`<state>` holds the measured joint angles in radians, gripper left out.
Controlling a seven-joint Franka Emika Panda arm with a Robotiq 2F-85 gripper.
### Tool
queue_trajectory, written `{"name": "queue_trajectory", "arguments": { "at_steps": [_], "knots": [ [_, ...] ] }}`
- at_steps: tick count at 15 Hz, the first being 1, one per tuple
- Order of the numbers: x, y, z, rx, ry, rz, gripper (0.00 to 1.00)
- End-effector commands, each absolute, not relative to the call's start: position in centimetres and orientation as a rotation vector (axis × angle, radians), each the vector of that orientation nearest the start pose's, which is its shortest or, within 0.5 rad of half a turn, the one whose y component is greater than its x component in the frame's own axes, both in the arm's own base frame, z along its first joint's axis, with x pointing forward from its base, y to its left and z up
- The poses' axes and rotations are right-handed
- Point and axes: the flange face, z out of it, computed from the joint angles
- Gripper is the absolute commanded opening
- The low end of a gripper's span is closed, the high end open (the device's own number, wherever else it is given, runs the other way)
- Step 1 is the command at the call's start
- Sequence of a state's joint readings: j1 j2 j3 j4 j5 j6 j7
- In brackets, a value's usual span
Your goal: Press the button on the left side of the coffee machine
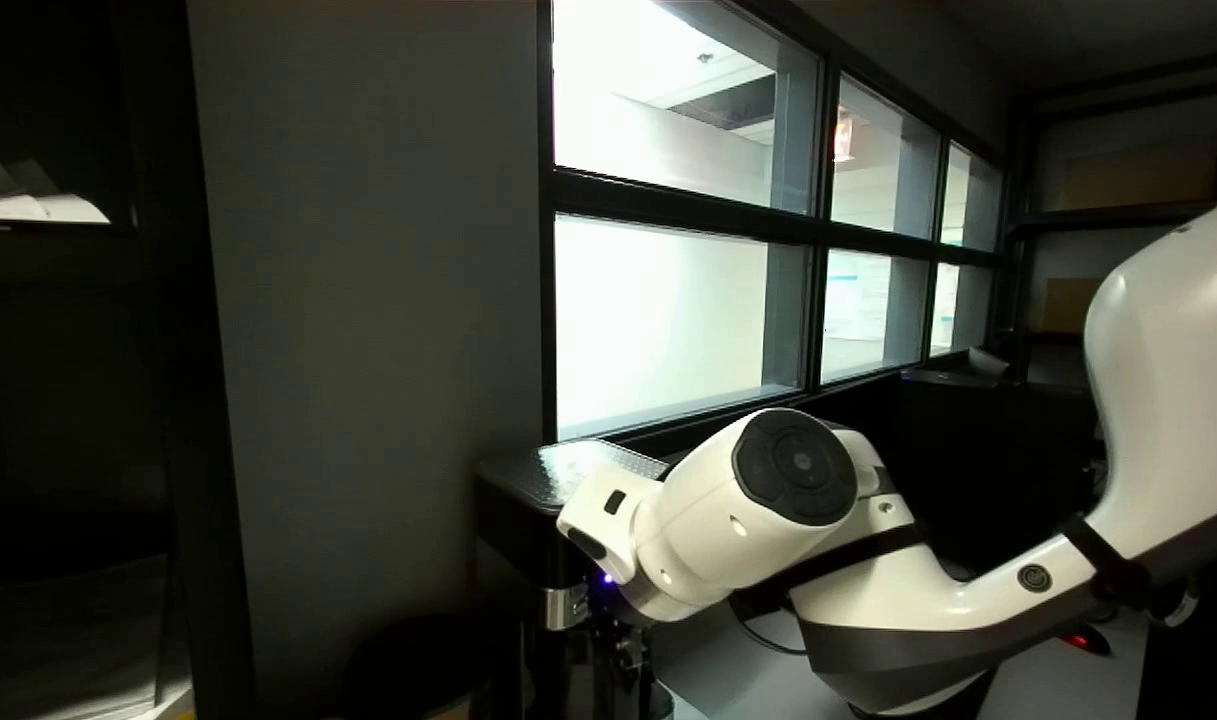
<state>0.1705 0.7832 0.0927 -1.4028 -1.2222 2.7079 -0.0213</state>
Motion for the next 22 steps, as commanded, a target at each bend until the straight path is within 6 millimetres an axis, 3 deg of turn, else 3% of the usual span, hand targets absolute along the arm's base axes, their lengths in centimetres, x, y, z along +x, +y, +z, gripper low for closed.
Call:
{"name": "queue_trajectory", "arguments": {
  "at_steps": [1, 22],
  "knots": [
    [73.99, 21.72, 28.04, 1.930, 1.421, 0.710, 0.00],
    [74.94, 21.31, 27.59, 1.930, 1.431, 0.697, 0.00]
  ]
}}
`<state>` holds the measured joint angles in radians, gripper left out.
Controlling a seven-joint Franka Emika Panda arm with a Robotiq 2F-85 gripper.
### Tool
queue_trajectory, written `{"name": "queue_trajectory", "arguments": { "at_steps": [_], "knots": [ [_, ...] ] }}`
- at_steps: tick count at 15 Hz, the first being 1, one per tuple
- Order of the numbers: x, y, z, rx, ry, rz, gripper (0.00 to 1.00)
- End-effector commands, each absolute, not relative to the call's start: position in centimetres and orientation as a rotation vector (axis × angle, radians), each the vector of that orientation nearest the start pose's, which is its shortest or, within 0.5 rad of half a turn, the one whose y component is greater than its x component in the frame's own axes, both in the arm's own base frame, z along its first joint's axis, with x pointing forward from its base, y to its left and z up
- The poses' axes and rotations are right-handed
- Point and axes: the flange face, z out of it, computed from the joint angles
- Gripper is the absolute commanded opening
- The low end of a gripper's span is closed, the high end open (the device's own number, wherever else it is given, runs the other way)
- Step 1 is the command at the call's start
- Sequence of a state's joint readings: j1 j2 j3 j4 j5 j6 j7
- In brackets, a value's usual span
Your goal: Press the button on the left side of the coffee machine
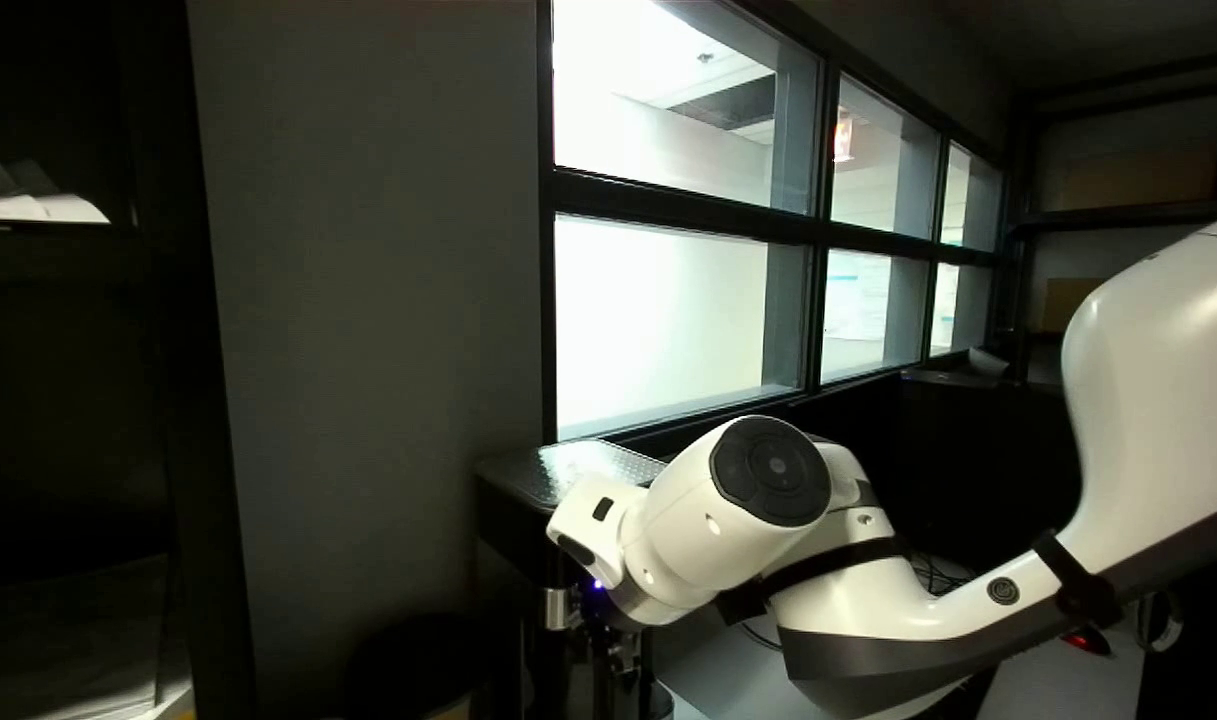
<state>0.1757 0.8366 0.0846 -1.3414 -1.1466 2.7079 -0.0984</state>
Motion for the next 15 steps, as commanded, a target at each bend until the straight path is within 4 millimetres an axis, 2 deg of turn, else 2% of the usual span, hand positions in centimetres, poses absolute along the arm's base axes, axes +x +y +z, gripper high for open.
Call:
{"name": "queue_trajectory", "arguments": {
  "at_steps": [1, 15],
  "knots": [
    [74.94, 21.29, 27.62, 1.926, 1.431, 0.696, 0.00],
    [74.54, 21.44, 27.94, 1.811, 1.461, 0.738, 0.00]
  ]
}}
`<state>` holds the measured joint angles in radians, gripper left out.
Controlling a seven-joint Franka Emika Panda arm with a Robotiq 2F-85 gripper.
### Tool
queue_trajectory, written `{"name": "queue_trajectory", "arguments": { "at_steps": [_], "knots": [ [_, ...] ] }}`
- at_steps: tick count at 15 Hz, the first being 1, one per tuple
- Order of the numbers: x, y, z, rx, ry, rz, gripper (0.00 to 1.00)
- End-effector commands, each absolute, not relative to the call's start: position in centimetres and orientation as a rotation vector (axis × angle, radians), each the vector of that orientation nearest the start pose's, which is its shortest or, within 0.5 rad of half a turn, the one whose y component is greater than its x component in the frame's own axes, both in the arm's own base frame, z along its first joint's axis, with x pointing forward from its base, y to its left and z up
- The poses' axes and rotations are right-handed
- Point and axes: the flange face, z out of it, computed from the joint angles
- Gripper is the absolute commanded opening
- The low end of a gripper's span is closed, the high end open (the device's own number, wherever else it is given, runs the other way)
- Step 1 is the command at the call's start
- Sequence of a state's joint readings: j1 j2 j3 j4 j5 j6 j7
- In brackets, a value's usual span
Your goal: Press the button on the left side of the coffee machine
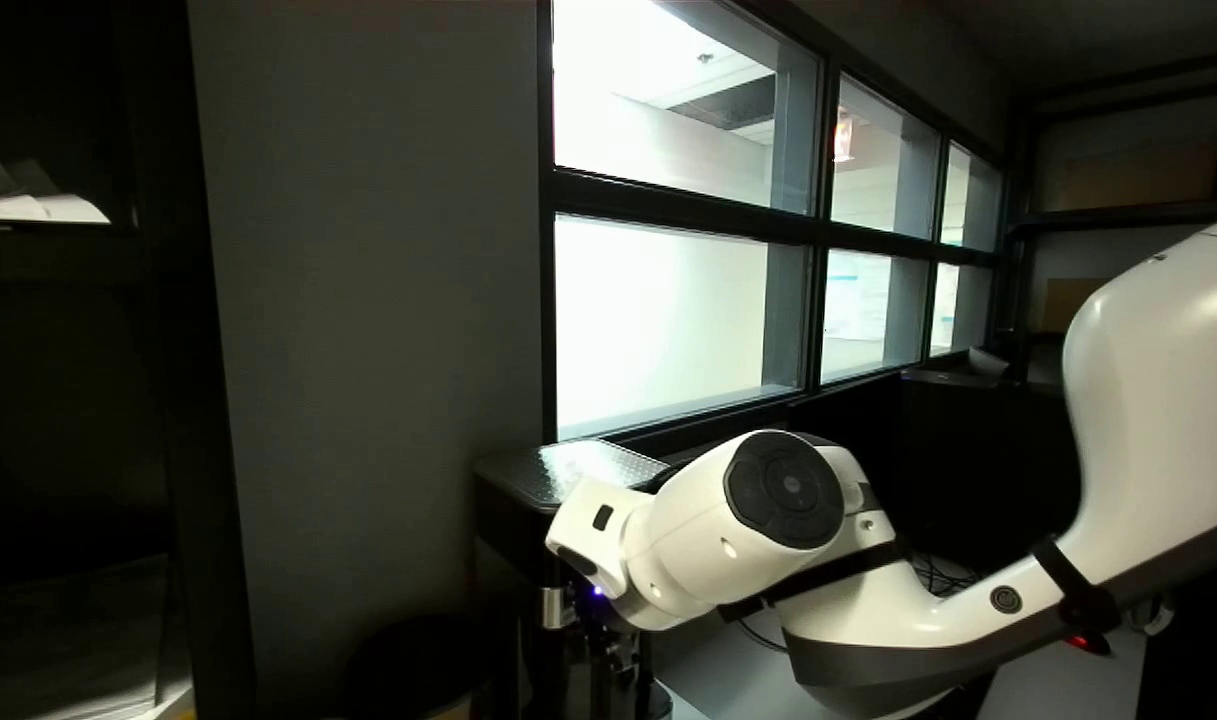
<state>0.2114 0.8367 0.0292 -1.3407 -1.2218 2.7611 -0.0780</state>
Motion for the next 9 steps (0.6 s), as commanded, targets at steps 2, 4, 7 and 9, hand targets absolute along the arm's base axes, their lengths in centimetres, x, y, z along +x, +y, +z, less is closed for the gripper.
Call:
{"name": "queue_trajectory", "arguments": {
  "at_steps": [2, 4, 7, 9],
  "knots": [
    [74.5, 21.4, 27.8, 1.808, 1.462, 0.735, 0.00],
    [74.4, 21.3, 27.7, 1.812, 1.470, 0.725, 0.00],
    [73.5, 21.3, 27.7, 1.827, 1.488, 0.714, 0.00],
    [72.7, 21.2, 27.8, 1.833, 1.497, 0.700, 0.00]
  ]
}}
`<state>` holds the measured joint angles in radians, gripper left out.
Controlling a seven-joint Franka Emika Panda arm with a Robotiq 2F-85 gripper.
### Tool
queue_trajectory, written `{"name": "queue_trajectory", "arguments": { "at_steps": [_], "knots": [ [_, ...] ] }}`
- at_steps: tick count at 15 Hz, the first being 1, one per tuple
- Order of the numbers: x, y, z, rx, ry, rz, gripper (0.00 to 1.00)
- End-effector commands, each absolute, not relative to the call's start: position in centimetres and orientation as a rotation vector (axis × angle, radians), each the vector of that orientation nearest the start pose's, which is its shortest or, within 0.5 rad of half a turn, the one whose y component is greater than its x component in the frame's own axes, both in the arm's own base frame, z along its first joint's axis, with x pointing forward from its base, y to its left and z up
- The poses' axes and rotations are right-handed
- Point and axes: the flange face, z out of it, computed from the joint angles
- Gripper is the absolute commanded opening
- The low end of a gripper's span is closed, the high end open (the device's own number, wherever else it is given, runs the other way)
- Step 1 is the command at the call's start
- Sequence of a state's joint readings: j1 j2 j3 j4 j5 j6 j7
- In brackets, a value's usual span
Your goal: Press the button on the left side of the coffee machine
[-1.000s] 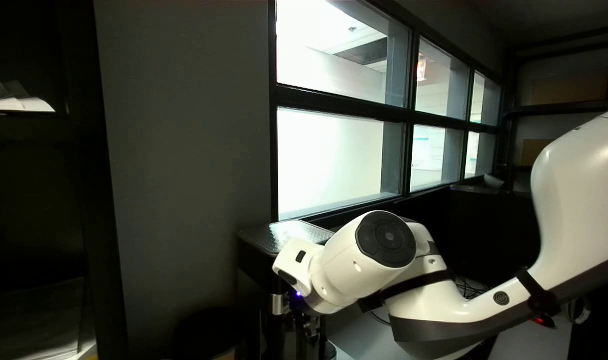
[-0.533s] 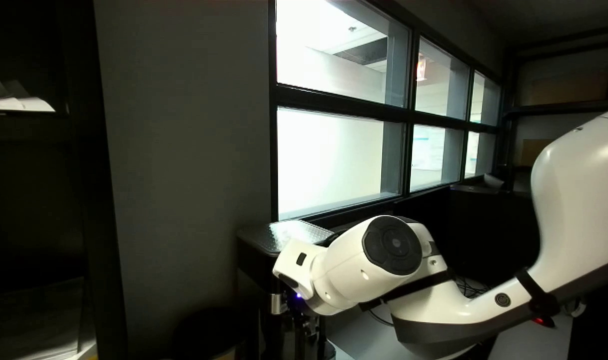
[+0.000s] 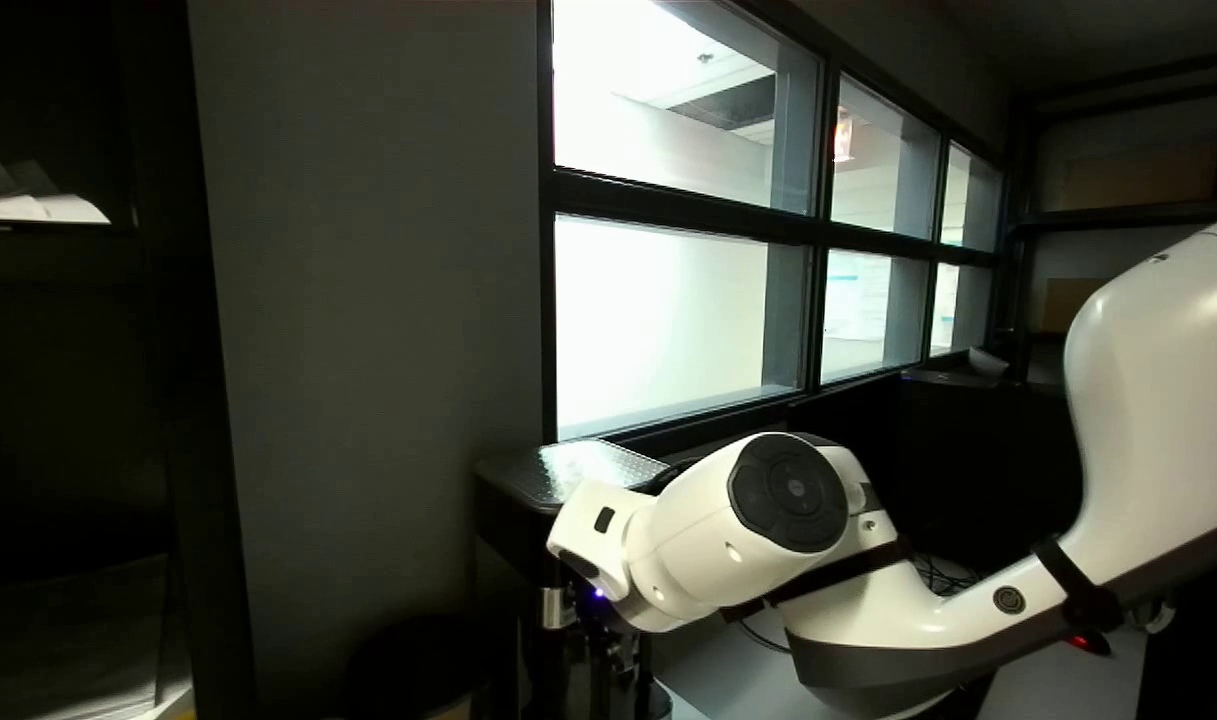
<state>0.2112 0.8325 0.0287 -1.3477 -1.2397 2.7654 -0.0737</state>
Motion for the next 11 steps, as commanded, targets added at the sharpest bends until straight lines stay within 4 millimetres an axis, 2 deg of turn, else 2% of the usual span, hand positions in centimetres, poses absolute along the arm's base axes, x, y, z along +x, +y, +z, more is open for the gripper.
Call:
{"name": "queue_trajectory", "arguments": {
  "at_steps": [1, 11],
  "knots": [
    [72.3, 21.1, 27.8, 1.836, 1.503, 0.694, 0.00],
    [67.0, 20.0, 29.0, 1.837, 1.574, 0.692, 0.00]
  ]
}}
